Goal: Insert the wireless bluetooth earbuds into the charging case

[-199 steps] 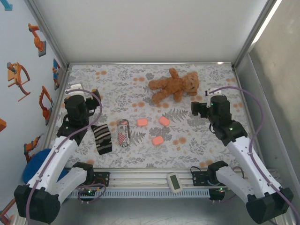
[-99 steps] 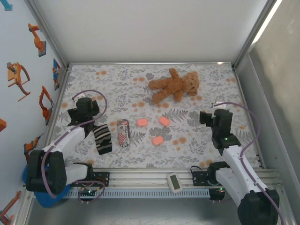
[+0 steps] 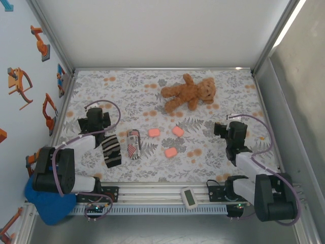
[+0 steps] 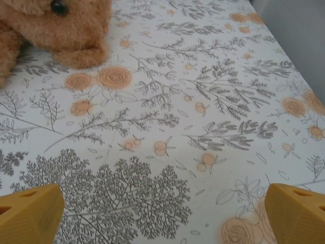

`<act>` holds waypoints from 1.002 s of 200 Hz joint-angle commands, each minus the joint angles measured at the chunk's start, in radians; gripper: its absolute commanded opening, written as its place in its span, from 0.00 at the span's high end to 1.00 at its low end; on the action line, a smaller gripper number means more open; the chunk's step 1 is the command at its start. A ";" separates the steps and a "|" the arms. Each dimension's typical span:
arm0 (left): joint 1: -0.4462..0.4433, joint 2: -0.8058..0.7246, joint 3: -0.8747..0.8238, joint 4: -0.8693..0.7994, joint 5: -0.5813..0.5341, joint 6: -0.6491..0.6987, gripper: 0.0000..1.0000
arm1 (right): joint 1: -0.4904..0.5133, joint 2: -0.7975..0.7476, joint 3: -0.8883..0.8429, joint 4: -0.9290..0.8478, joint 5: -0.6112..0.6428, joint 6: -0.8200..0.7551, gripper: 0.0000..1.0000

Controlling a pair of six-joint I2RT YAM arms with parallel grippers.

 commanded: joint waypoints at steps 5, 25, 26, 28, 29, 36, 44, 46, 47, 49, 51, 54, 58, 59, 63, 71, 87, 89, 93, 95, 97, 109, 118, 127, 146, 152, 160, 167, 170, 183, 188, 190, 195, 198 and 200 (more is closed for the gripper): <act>0.008 0.007 -0.013 0.088 0.049 0.052 0.04 | -0.014 0.075 0.013 0.206 -0.033 -0.032 0.00; 0.012 0.001 -0.023 0.104 0.070 0.058 0.04 | -0.018 0.141 0.016 0.307 -0.052 -0.042 0.00; 0.012 0.000 -0.023 0.105 0.070 0.058 0.04 | -0.018 0.145 0.016 0.312 -0.053 -0.043 0.00; 0.012 -0.001 -0.025 0.106 0.073 0.058 0.04 | -0.018 0.152 0.017 0.323 -0.056 -0.044 0.00; 0.013 -0.001 -0.026 0.106 0.074 0.059 0.04 | -0.018 0.156 0.017 0.327 -0.057 -0.045 0.00; 0.013 -0.003 -0.029 0.112 0.079 0.059 0.04 | -0.017 0.180 0.019 0.364 -0.065 -0.047 0.00; 0.014 -0.007 -0.032 0.117 0.085 0.059 0.04 | -0.020 0.208 0.020 0.404 -0.073 -0.047 0.00; 0.015 -0.007 -0.032 0.118 0.085 0.059 0.04 | -0.020 0.214 0.020 0.412 -0.072 -0.047 0.00; 0.016 -0.006 -0.032 0.118 0.086 0.059 0.04 | -0.021 0.218 0.020 0.417 -0.074 -0.047 0.00; 0.015 -0.007 -0.033 0.120 0.086 0.059 0.04 | -0.020 0.227 0.020 0.428 -0.077 -0.047 0.00; 0.015 -0.006 -0.034 0.122 0.086 0.060 0.04 | -0.020 0.236 0.020 0.439 -0.079 -0.048 0.00; 0.016 -0.007 -0.035 0.124 0.089 0.061 0.04 | -0.021 0.251 0.019 0.456 -0.077 -0.053 0.00; 0.016 -0.008 -0.036 0.125 0.090 0.061 0.04 | -0.021 0.275 0.015 0.486 -0.078 -0.056 0.00; 0.017 -0.008 -0.037 0.126 0.091 0.061 0.04 | -0.021 0.281 0.014 0.494 -0.077 -0.057 0.00; 0.018 -0.008 -0.038 0.128 0.093 0.061 0.04 | -0.021 0.306 0.008 0.530 -0.073 -0.059 0.00; 0.019 -0.008 -0.040 0.134 0.096 0.061 0.04 | -0.021 0.360 -0.004 0.605 -0.056 -0.056 0.00; 0.022 -0.009 -0.040 0.135 0.109 0.061 0.04 | -0.023 0.468 -0.034 0.766 -0.032 -0.053 0.00; 0.023 -0.011 -0.041 0.135 0.110 0.061 0.04 | -0.023 0.475 -0.039 0.792 -0.032 -0.055 0.00; 0.024 -0.011 -0.042 0.137 0.114 0.061 0.04 | -0.023 0.475 -0.048 0.808 -0.030 -0.051 0.00; 0.024 -0.012 -0.043 0.137 0.115 0.061 0.04 | -0.024 0.470 -0.052 0.807 -0.030 -0.048 0.00; 0.025 -0.013 -0.043 0.137 0.115 0.062 0.04 | -0.024 0.466 -0.054 0.803 -0.027 -0.045 0.00; 0.025 -0.017 -0.048 0.141 0.123 0.063 0.04 | -0.024 0.464 -0.060 0.812 -0.022 -0.044 0.00; 0.026 -0.020 -0.055 0.152 0.125 0.061 0.04 | -0.024 0.470 -0.050 0.807 -0.028 -0.047 0.00; 0.027 -0.023 -0.062 0.169 0.128 0.063 0.04 | -0.024 0.460 -0.034 0.762 -0.020 -0.041 0.00; 0.027 -0.025 -0.082 0.220 0.139 0.063 0.04 | -0.027 0.450 0.037 0.618 -0.023 -0.039 0.00; 0.027 -0.026 -0.087 0.233 0.142 0.063 0.04 | -0.041 0.450 0.066 0.569 -0.038 -0.028 0.00; 0.027 -0.023 -0.093 0.256 0.151 0.064 0.04 | -0.070 0.447 0.103 0.493 -0.054 0.005 0.00; 0.027 -0.023 -0.100 0.277 0.164 0.071 0.04 | -0.098 0.446 0.125 0.449 -0.092 0.034 0.00; 0.027 -0.022 -0.103 0.280 0.166 0.076 0.04 | -0.110 0.446 0.124 0.448 -0.113 0.040 0.00; 0.027 -0.021 -0.112 0.303 0.189 0.099 0.04 | -0.119 0.446 0.123 0.448 -0.127 0.042 0.00; 0.027 -0.022 -0.122 0.330 0.204 0.115 0.04 | -0.119 0.444 0.123 0.447 -0.126 0.043 0.00; 0.027 -0.020 -0.126 0.340 0.208 0.121 0.04 | -0.118 0.444 0.122 0.448 -0.126 0.042 0.00; 0.027 -0.020 -0.139 0.371 0.217 0.135 0.04 | -0.119 0.445 0.123 0.449 -0.126 0.043 0.00; 0.027 -0.018 -0.147 0.393 0.222 0.143 0.04 | -0.119 0.444 0.123 0.448 -0.127 0.042 0.00; 0.027 -0.016 -0.155 0.408 0.225 0.149 0.04 | -0.119 0.445 0.123 0.448 -0.127 0.043 0.00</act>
